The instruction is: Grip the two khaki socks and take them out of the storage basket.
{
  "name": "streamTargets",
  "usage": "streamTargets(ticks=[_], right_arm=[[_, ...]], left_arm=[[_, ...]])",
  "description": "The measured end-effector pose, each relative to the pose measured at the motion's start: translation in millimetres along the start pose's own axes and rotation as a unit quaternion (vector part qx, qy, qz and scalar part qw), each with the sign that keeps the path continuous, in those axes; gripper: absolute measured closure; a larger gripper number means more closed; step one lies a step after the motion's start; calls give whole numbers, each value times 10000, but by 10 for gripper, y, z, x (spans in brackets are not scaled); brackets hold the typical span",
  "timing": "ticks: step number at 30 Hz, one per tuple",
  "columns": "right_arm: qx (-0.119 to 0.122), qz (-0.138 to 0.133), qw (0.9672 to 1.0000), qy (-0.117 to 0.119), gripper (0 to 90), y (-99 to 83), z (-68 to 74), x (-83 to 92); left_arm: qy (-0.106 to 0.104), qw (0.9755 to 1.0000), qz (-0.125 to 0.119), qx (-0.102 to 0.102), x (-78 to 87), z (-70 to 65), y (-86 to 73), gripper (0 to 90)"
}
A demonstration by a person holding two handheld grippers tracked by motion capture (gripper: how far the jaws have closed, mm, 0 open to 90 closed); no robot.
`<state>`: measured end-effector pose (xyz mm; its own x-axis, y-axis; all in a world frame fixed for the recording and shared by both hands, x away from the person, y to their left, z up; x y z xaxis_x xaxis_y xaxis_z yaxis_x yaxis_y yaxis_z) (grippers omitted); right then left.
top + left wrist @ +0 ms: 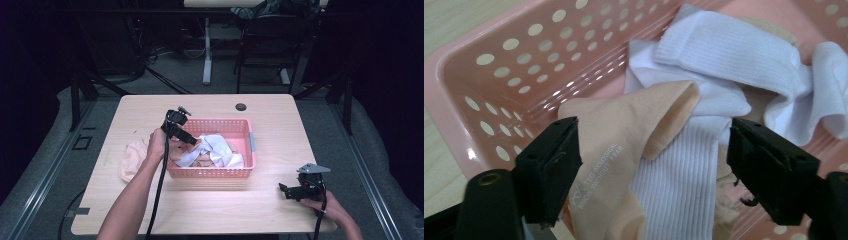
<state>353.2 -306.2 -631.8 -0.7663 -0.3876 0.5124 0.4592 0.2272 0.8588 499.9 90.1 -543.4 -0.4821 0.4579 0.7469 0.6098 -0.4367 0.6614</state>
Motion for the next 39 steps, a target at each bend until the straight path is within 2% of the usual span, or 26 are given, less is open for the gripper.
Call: streamTargets(ticks=[5, 6, 10, 14, 19, 23, 26, 31, 39], right_arm=[[58, 41, 10000, 11, 0, 0, -13, 3], [56, 39, 10000, 24, 0, 0, -12, 3], [53, 34, 10000, 27, 0, 1, -12, 2], [53, 37, 10000, 30, 0, 1, -12, 2], [70, 50, 10000, 16, 0, 1, -19, 5], [81, 53, 10000, 13, 0, 2, -21, 6], [69, 48, 10000, 17, 0, 1, -19, 4], [70, 49, 10000, 17, 0, 1, -19, 5], [73, 44, 10000, 19, 0, 2, -19, 4]], left_arm=[[179, 9998, 91, -54, -65, 20, -22, 324], [298, 9994, 145, -56, -93, 35, -33, 336], [408, 9988, 275, -22, -158, 47, -58, 383], [588, 9972, 470, 12, -202, 80, -96, 453], [822, 9948, 605, 32, -197, 120, -146, 653], [797, 9950, 574, 165, -191, 130, -172, 782], [768, 9951, 594, 184, -167, 125, -174, 863], [725, 9964, 412, 156, -78, 98, -132, 880], [638, 9978, 150, 45, 177, 54, -10, 883]])
Point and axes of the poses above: each handheld gripper's, and its own axes: x roughly backward along the jaws, y roughly out of its top, z roughly to its left, the point moved 6 cm from there along -x, roughly forward along the jaws, and after that the axes turned 14 degrees about -z, right-handed, at the moved point
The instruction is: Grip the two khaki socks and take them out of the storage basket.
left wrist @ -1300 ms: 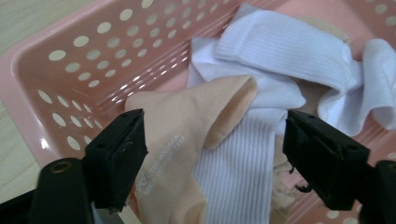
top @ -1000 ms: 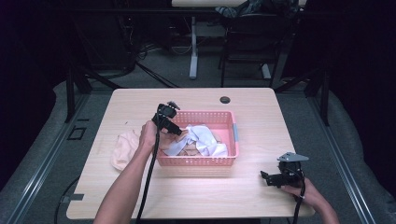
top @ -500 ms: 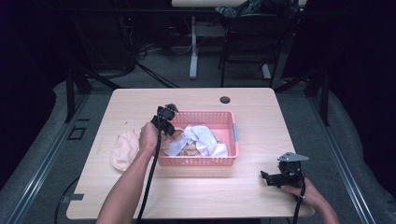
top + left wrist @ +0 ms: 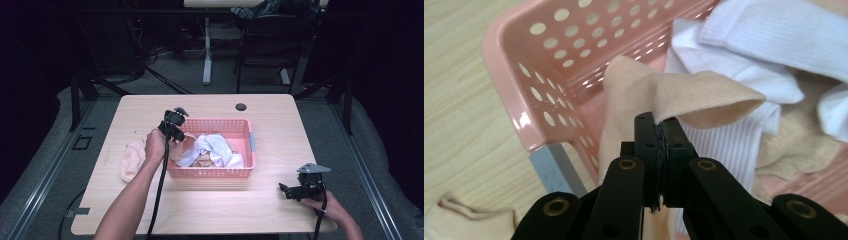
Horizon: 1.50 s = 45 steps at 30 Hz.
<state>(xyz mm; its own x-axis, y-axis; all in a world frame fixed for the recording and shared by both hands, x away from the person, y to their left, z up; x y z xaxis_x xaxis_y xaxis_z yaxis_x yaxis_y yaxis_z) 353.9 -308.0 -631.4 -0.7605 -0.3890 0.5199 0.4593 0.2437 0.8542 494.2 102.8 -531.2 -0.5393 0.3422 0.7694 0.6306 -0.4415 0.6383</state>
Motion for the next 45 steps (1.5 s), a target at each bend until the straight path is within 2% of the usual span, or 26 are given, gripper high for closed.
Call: streamTargets(ticks=[6, 12, 18, 27, 30, 35, 45], right_arm=[[-5, 3, 10000, -2, 0, 0, 1, 1], [-5, 6, 10000, -2, 0, -1, 1, 1], [-9, 11, 10000, -2, 0, -1, 2, 2], [-1, 5, 10000, -7, 0, -1, 0, 1], [-4, 0, 10000, -4, 0, -1, 1, 0], [-1, -1, 10000, -3, 0, -1, 0, 0], [-7, -1, 10000, -2, 0, -1, 1, 0]], left_arm=[[-175, 9996, -202, 114, 198, 25, 83, 884], [-263, 9991, -332, 87, 349, 0, 174, 884], [-314, 9986, -423, -29, 498, -29, 288, 884], [-470, 9966, -681, 28, 725, -39, 465, 884], [-467, 9962, -741, 39, 776, -36, 499, 884], [-467, 9954, -836, 30, 953, 6, 574, 884], [-381, 9947, -955, 19, 1233, 129, 611, 884]])
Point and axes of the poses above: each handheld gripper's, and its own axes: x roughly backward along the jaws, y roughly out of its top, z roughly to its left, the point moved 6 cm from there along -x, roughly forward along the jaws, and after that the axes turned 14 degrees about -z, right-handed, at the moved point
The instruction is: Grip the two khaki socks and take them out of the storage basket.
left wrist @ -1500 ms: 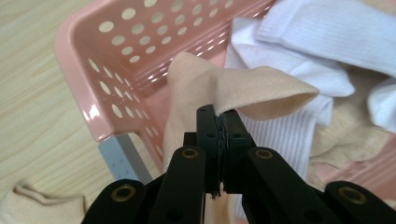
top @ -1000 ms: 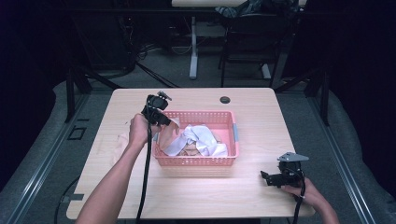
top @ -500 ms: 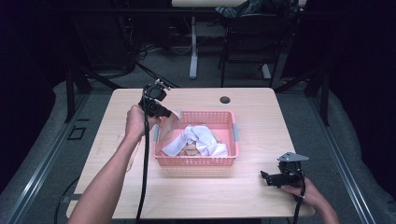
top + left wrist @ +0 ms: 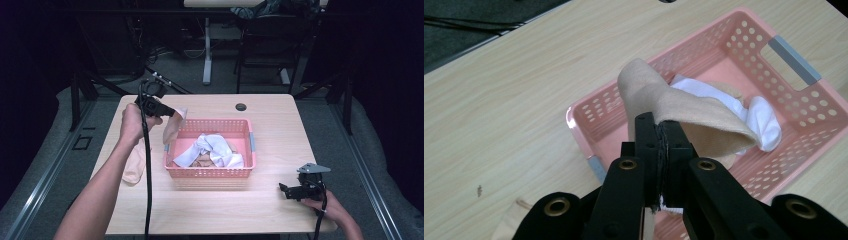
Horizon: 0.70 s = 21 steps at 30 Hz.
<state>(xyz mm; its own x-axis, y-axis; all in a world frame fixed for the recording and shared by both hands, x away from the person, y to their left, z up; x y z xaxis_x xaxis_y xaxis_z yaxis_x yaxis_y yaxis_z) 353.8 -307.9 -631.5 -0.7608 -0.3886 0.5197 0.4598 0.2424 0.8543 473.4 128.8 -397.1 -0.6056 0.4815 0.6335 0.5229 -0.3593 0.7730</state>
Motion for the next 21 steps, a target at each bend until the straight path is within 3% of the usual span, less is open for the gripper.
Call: streamTargets(ticks=[11, 21], right_arm=[[-15, -14, 10000, 0, 0, -1, 5, -1], [-24, -14, 10000, -17, 0, -2, 6, 0]], left_arm=[[143, 9999, 1, 45, 302, 194, -51, 883], [341, 9993, 64, 158, 522, 429, -243, 883]])
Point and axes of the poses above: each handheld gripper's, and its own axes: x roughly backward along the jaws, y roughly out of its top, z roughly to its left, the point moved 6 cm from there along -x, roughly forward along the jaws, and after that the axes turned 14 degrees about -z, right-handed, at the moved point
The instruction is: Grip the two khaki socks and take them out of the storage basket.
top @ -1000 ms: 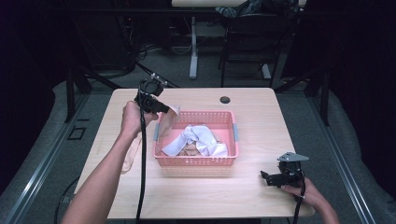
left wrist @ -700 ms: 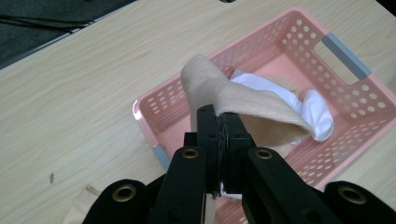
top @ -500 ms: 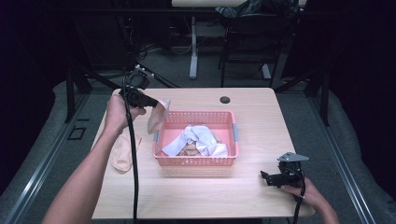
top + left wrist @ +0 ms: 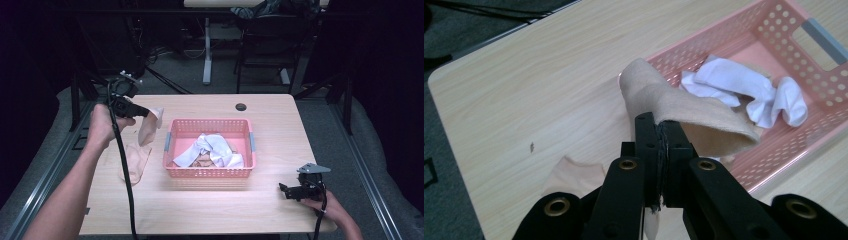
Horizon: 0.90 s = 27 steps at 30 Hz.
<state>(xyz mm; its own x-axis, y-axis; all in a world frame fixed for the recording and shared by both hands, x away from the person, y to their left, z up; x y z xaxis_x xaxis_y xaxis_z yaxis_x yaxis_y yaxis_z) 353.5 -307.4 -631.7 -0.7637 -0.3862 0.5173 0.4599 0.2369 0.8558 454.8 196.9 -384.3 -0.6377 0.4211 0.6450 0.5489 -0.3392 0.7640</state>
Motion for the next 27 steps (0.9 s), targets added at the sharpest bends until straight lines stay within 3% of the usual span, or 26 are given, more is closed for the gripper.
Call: streamTargets(ticks=[12, 27], right_arm=[[-14, 17, 10000, -11, 0, -1, 2, 3], [-18, -6, 10000, -8, 0, 1, 4, 0]], left_arm=[[177, 9994, 105, 289, 64, 260, -329, 883], [208, 9965, 368, 714, -210, 397, -802, 883]])
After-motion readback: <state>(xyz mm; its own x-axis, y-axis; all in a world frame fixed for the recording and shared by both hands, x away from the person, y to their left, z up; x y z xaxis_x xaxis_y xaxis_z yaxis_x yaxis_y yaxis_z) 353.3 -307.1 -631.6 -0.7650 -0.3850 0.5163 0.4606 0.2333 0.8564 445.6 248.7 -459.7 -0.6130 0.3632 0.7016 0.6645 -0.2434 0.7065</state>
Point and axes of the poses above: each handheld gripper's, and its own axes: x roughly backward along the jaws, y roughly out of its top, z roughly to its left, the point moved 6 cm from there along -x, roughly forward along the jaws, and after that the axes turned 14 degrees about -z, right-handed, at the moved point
